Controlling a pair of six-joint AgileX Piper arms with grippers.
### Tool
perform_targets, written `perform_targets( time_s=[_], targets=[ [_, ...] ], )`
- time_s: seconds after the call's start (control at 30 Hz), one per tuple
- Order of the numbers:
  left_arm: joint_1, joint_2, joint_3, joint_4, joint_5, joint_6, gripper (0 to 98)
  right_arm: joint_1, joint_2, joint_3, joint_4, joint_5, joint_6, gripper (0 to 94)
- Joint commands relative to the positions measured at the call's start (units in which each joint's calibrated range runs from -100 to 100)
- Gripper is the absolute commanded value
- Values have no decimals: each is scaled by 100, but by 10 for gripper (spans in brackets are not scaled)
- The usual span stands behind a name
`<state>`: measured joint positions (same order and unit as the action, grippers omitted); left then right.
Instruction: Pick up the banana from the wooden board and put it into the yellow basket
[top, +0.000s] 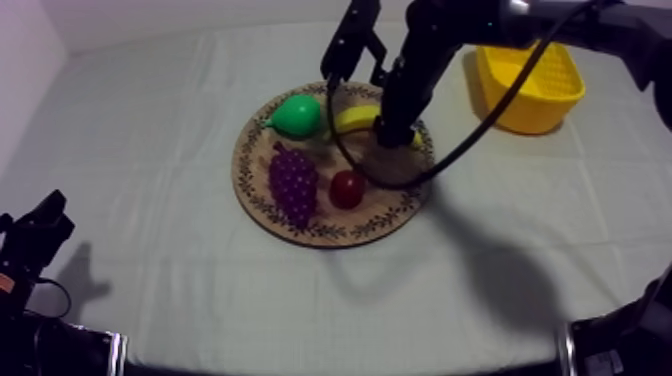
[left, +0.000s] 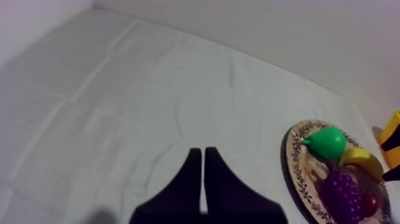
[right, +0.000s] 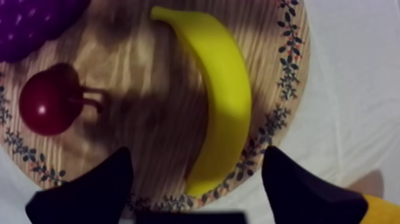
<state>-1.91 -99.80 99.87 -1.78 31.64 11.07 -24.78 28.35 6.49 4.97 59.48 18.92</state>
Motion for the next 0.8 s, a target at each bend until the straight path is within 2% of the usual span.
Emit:
perform_targets(
  time_s=[0.0, 0.47, 0.6, 0.77],
  targets=[
    [-1, -3, 2, 0, 5, -1, 1, 3, 136, -126, -9, 0, -22, 617],
    [-1, -3, 2, 0, 5, -1, 1, 62, 874, -546, 1, -287, -52, 598],
    [-1, -3, 2, 0, 5, -1, 1, 115, 972, -683, -63, -360, -34, 549],
    [-1, -3, 2, 0, 5, -2, 1, 153, 1101, -782, -75, -449, -26, 420]
  ],
)
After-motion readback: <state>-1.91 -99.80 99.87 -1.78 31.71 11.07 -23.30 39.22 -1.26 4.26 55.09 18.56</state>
